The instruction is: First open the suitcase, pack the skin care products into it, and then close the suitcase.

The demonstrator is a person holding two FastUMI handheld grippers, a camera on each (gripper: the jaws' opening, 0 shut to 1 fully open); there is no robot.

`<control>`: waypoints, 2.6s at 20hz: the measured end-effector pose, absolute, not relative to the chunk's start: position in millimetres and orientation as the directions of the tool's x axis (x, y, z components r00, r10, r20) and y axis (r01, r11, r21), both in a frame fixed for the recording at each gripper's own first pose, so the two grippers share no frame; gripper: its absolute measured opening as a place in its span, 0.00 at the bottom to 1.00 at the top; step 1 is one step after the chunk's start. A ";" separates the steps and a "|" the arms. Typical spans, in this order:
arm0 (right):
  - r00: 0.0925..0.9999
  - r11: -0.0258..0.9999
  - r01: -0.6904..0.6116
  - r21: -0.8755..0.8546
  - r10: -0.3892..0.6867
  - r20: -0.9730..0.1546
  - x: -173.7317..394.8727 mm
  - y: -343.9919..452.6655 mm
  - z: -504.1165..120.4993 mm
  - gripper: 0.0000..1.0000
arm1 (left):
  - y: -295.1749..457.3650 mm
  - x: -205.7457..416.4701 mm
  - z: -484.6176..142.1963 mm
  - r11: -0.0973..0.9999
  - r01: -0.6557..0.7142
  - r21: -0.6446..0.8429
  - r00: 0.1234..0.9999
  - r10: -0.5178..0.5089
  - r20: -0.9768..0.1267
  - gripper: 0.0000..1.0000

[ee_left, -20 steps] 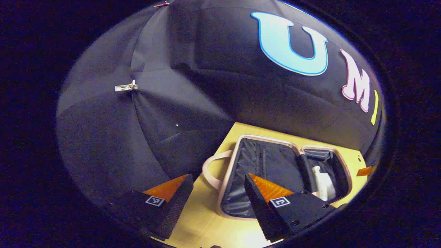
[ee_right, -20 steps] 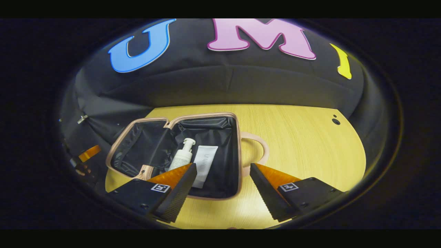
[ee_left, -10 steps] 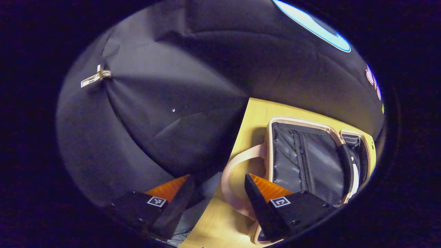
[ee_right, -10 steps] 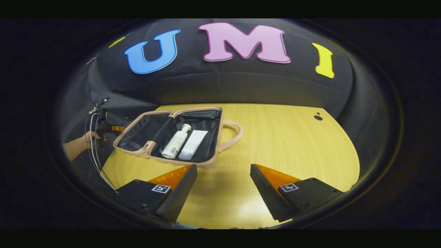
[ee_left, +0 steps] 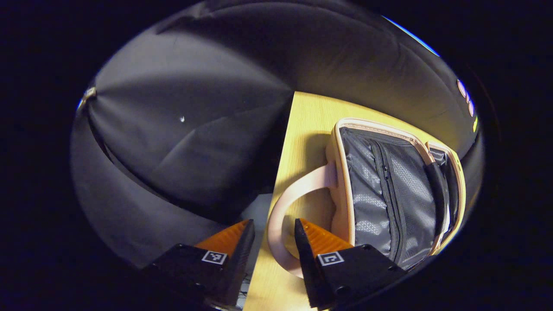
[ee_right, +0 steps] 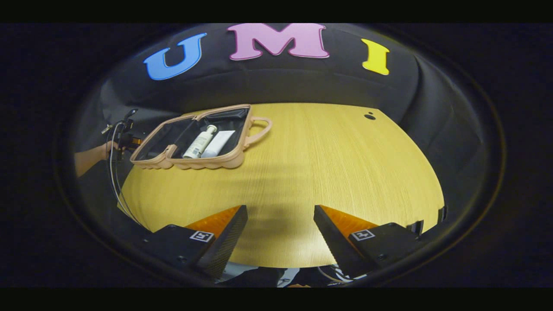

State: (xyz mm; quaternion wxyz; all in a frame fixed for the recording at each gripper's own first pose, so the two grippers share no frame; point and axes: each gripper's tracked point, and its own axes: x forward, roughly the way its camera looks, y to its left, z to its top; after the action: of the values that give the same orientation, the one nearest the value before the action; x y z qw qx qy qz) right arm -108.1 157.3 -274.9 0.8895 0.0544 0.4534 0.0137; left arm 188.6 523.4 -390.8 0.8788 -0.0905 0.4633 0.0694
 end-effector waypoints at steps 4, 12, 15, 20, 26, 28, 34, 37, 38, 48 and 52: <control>0.624 0.994 0.014 0.104 0.072 -0.778 -91.5 152.0 -265.0 0.98 | 527.7 186.9 -391.7 0.964 -0.250 -0.086 0.562 0.072 -0.824 0.30; 0.656 0.992 0.016 0.127 0.085 -0.750 -76.1 145.7 -255.8 0.98 | 524.7 188.5 -311.4 0.969 -0.246 0.031 0.657 0.190 -0.730 0.14; 0.681 0.993 0.014 0.118 0.077 -0.728 -70.6 139.7 -246.8 0.98 | 502.7 184.8 -245.9 0.978 -0.197 0.073 0.713 0.194 -0.674 0.12; 0.716 0.990 0.030 0.139 0.076 -0.694 -65.2 132.1 -234.5 0.99 | 424.1 179.7 -145.0 0.993 -0.095 0.065 0.807 0.115 -0.579 0.09; 0.734 0.986 0.063 0.155 0.060 -0.677 -70.9 106.1 -226.1 0.98 | 309.6 191.5 -76.8 0.999 0.020 0.031 0.872 -0.002 -0.489 0.09; 0.735 0.984 0.067 0.163 0.062 -0.675 -75.6 97.0 -224.6 0.98 | 269.1 191.9 -67.3 0.999 0.041 0.006 0.883 -0.034 -0.467 0.09; 0.733 0.978 0.067 0.196 0.085 -0.675 -70.2 65.3 -222.9 0.98 | 123.3 202.5 -64.9 0.983 0.135 -0.127 0.885 -0.177 -0.431 0.09; 0.736 0.971 0.064 0.228 0.108 -0.668 -58.5 51.5 -223.2 0.98 | 57.0 212.3 -97.9 0.970 0.148 -0.195 0.876 -0.220 -0.428 0.09; 0.733 0.968 0.064 0.241 0.118 -0.670 -54.9 46.7 -224.3 0.98 | 37.3 215.4 -117.4 0.965 0.149 -0.216 0.866 -0.233 -0.443 0.09; 0.744 0.971 0.017 0.240 0.148 -0.651 -19.4 -1.0 -227.2 0.98 | -48.4 234.5 -265.0 0.977 0.061 -0.205 0.797 -0.171 -0.579 0.09; 0.769 0.965 0.081 0.250 0.099 -0.631 -13.5 -12.3 -218.0 0.98 | -53.0 227.5 -238.0 0.983 0.099 -0.155 0.831 -0.168 -0.531 0.22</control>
State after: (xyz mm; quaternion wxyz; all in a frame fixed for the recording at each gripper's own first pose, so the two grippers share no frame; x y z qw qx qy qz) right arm -13.5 -12.3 -218.0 0.9312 0.1322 0.3395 0.0049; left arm 227.5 -53.0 -238.0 0.9548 -0.0607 0.2824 -0.0701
